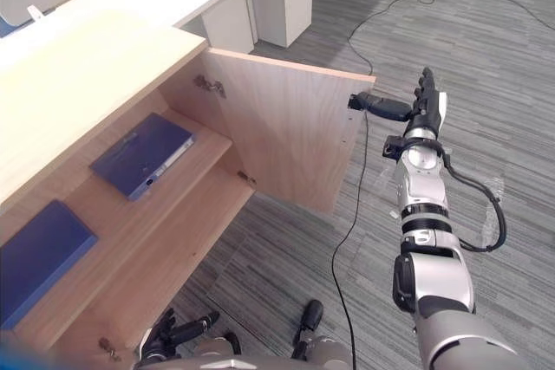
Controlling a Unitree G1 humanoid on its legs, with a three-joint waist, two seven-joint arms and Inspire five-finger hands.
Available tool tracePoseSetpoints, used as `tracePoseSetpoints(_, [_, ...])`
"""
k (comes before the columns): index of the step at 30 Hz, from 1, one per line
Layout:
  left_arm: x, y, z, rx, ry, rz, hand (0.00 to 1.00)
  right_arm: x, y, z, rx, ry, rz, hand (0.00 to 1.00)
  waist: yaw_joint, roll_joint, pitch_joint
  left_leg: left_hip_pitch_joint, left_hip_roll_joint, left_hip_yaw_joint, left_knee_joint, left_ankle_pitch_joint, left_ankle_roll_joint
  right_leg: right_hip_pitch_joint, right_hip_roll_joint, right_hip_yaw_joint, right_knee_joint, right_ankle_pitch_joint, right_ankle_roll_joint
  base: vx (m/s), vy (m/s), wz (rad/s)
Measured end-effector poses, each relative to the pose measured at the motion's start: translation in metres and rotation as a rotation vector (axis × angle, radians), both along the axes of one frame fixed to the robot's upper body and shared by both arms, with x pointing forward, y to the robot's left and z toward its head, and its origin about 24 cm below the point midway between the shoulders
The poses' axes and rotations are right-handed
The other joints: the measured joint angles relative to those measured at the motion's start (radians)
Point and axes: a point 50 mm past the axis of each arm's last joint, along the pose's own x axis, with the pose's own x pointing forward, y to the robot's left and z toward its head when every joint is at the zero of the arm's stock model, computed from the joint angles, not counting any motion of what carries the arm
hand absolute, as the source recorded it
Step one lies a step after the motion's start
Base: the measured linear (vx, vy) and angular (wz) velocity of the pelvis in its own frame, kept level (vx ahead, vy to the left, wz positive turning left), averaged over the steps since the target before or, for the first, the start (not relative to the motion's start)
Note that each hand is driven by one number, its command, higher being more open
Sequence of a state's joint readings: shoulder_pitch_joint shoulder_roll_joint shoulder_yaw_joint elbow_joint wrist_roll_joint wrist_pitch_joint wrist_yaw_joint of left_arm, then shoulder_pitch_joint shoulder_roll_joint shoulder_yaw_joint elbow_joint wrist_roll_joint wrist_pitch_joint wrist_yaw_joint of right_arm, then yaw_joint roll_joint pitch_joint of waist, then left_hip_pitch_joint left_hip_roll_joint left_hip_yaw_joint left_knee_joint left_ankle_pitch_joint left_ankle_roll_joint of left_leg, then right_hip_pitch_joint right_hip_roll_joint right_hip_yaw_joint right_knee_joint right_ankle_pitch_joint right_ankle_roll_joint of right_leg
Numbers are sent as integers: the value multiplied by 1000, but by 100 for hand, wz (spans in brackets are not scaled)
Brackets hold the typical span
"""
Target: Walk over to the cabinet, pick up the folder, carry it to the office cabinet, place the folder inside the office cabinet, then close the office cabinet door
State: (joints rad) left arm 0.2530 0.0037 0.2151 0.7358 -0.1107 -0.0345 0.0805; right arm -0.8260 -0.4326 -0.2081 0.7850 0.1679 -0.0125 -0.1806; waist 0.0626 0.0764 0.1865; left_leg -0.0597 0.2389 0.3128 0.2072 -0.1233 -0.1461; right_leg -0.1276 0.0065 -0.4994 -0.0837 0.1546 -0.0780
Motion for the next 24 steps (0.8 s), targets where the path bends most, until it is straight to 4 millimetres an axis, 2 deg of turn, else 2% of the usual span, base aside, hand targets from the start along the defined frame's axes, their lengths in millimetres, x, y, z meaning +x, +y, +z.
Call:
tracePoseSetpoints(1, [2, 0, 1, 2, -6, -2, 100, 4, 0, 11, 5, -21, 4, 100, 2, 1, 7, -13, -5, -3, -9, 8, 2, -15, -5, -4, 0, 4, -2, 37, -28, 9])
tracePoseSetpoints(6, [7, 1, 2, -1, -27, 9, 100, 12, -9, 41, -5, -50, 24, 100, 5, 4, 43, -32, -19, -23, -32, 31, 5, -33, -14, -17, 0, 8, -2, 49, -37, 11])
tracePoseSetpoints(12, [20, 0, 5, -5, -70, 3, 100, 19, -1, 55, -12, -46, 96, 100, 11, 11, 69, -54, -18, -25, -23, 33, 9, -49, -15, -20, 0, 10, 0, 23, -47, 1])
tracePoseSetpoints(15, [24, -4, 6, -12, -78, -18, 100, 21, 2, 58, -22, -47, 123, 100, 24, 24, 85, -60, -13, -30, -13, 33, 9, -50, -11, -23, 0, 10, -1, 20, -60, 2])
tracePoseSetpoints(18, [24, -5, 6, -13, -79, -25, 100, 24, 10, 50, -39, -8, 162, 100, 38, 27, 87, -64, -9, -30, -13, 36, 4, -58, -7, -24, 0, 10, -1, 58, -49, 0])
tracePoseSetpoints(21, [24, -5, 6, -11, -78, -30, 100, 28, 24, 35, 37, 18, 197, 100, 37, 27, 87, -63, -6, -29, -15, 40, -2, -59, -4, -24, 0, 13, -6, 86, -33, -2])
tracePoseSetpoints(23, [25, -5, 6, -12, -80, -33, 100, 28, 26, 28, 47, 34, 204, 100, 37, 27, 87, -59, -3, -27, -16, 40, -2, -56, -5, -23, 0, 14, -7, 104, -15, -3])
tracePoseSetpoints(24, [25, -6, 6, -13, -79, -35, 100, 26, 28, 17, 71, 51, 210, 100, 37, 27, 88, -48, -3, -27, -24, 39, -4, -43, -6, -22, 0, 14, -6, 96, -2, 2])
